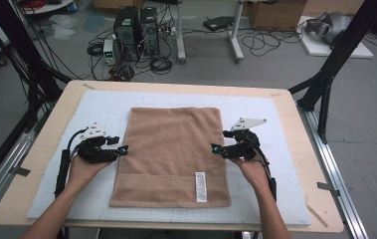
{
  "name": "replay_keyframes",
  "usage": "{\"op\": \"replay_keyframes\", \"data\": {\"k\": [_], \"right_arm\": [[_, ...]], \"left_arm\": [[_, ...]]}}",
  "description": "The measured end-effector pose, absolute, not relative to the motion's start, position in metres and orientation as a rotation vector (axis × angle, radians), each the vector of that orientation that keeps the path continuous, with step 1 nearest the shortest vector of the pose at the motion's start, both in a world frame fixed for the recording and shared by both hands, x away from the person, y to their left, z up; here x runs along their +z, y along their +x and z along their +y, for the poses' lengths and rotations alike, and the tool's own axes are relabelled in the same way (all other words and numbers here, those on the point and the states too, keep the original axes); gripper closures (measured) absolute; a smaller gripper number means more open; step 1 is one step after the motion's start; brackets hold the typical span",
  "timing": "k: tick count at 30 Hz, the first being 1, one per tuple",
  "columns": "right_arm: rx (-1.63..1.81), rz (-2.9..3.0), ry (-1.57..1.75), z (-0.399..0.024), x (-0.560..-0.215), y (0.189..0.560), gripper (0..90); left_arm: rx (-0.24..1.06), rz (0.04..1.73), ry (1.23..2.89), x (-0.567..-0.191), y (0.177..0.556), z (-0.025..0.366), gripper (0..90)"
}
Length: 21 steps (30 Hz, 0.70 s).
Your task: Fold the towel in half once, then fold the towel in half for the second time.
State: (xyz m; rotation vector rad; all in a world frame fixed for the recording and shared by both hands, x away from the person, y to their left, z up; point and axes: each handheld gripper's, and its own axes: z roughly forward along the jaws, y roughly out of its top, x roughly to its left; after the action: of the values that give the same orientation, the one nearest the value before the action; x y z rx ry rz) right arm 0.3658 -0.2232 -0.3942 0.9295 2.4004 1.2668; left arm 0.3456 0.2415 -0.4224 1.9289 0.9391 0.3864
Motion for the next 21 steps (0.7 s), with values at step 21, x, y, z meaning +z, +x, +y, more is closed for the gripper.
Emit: {"op": "replay_keyframes", "data": {"k": [21], "right_arm": [[1.239, 2.419, 0.888, -0.218, -0.387, 0.372, 24.0]], "left_arm": [[0.426, 0.938, 1.927, -0.411, 0.354, 0.242, 40.9]]}}
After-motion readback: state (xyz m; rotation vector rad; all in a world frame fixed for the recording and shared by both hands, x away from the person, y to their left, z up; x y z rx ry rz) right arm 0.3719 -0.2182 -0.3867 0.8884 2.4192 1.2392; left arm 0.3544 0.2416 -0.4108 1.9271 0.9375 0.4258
